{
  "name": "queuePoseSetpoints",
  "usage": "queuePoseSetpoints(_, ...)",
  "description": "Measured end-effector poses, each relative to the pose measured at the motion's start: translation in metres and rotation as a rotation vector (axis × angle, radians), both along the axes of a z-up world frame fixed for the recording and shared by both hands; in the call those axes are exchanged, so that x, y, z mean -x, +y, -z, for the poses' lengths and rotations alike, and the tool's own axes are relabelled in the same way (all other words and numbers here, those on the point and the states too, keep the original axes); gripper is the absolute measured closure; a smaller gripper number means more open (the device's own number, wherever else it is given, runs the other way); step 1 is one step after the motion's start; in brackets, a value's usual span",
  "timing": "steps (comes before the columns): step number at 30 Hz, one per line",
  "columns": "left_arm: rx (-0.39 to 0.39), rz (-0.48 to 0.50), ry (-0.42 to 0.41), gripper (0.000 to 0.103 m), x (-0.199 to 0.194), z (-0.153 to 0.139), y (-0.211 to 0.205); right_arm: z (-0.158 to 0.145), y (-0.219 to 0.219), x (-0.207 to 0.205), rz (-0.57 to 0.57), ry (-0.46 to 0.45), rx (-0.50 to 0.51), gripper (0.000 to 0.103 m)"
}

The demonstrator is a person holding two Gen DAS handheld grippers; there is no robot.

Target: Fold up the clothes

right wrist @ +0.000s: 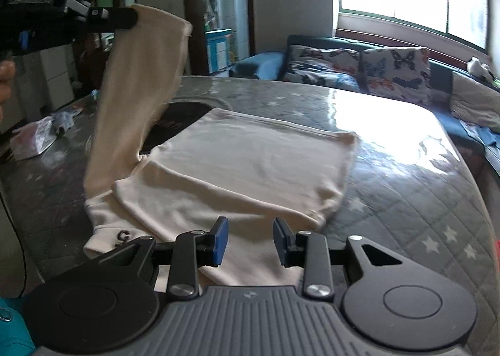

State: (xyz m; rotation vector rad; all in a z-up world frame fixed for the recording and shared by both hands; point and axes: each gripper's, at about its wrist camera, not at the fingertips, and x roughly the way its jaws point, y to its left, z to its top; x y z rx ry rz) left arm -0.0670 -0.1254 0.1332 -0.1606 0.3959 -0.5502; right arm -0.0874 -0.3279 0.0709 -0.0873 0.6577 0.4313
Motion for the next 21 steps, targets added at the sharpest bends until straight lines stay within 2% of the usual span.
queuePoseSetpoints(5,-0.051,0.129,0.12,0.091,0.0,0.034,-0.038,0.005,-0.015,0.004,0.049,0.018,-0.009,0.072)
queuePoseSetpoints(9,-0.116,0.147,0.186,0.085,0.003,0.057,-0.038,0.006,-0.02,0.007,0.059,0.029,-0.002,0.072)
queuePoseSetpoints(12,-0.158,0.079,0.201,0.084,0.001,0.069,-0.016,0.002,-0.02,0.007,0.054,0.026,-0.008,0.072)
queuePoseSetpoints(16,-0.225,-0.078,0.225,0.081,-0.004,0.086,0.022,-0.002,-0.014,-0.002,0.037,0.025,-0.032,0.072)
queuePoseSetpoints(18,-0.239,-0.143,0.264,0.081,-0.01,0.095,0.037,0.0,-0.007,-0.01,0.022,0.031,-0.036,0.072)
queuePoseSetpoints(21,-0.245,-0.186,0.289,0.081,-0.015,0.101,0.056,0.006,0.005,-0.02,-0.001,0.051,-0.018,0.072)
